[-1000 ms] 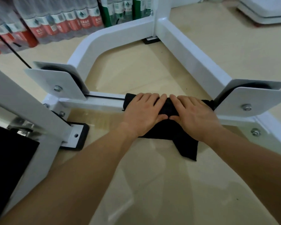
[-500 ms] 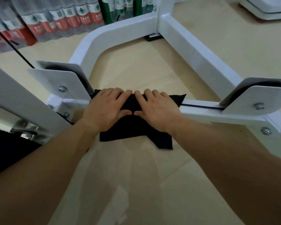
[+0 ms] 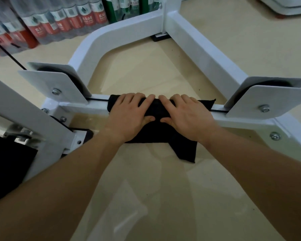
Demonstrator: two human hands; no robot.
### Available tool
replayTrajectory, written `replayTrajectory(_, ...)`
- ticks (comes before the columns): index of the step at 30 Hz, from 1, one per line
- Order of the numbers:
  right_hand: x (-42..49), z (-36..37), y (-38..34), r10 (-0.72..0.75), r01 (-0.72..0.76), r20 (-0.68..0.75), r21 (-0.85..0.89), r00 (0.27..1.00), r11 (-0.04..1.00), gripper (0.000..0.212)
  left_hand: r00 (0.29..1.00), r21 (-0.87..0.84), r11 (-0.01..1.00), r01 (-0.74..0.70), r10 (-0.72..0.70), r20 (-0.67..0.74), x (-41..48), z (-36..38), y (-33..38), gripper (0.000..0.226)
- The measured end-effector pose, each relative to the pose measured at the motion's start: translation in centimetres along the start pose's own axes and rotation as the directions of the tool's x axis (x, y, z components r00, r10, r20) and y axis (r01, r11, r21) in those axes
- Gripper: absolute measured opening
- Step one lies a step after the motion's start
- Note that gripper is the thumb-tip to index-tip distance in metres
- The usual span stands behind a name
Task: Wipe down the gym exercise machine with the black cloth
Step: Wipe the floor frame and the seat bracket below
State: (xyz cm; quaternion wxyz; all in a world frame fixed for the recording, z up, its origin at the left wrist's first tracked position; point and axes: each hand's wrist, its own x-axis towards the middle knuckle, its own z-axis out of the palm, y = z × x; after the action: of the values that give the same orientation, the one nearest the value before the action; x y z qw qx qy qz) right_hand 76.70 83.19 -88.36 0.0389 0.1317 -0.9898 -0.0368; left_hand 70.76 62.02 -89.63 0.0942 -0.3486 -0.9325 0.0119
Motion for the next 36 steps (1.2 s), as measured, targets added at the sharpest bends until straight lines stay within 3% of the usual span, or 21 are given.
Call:
replayTrajectory(10,-4.0,0.4,1.9,0.195,-0.195,0.003,-0.035,0.981,0.98,0.066,0.992,-0.039,0.991,-0.128,0.127,-0.029,2.5,-0.2,4.7,0.064)
replayTrajectory(13,-2.7,-0.4,1.3,0.156,-0.154,0.055,-0.039,0.986,0.987,0.07,0.986,-0.057,0.984,-0.169,0.169,-0.003,2.1,-0.2,2.8,0.065)
replayTrajectory(18,2.3,-1.2,-3.3,0.041,-0.037,0.117,-0.041,0.992,0.999,0.07,0.993,-0.061,0.994,-0.092,0.096,0.065,-0.2,-0.7,-2.8,0.067)
replayTrajectory(24,5.8,-0.9,-8.3,0.085,-0.083,0.095,-0.022,0.992,0.996,0.069,0.994,-0.001,1.0,-0.008,0.008,0.109,-2.2,-0.8,-7.2,0.067)
replayTrajectory(31,4.4,-0.2,-6.7,0.024,-0.025,0.027,0.049,0.999,0.998,0.069,0.997,0.038,0.997,0.071,-0.072,0.027,-2.8,-0.5,-5.0,0.064)
replayTrajectory(36,0.8,-0.4,-3.1,0.085,-0.087,0.045,0.027,0.995,0.996,0.069,0.999,-0.073,0.997,-0.023,0.026,0.04,-0.9,-1.1,-0.2,0.056)
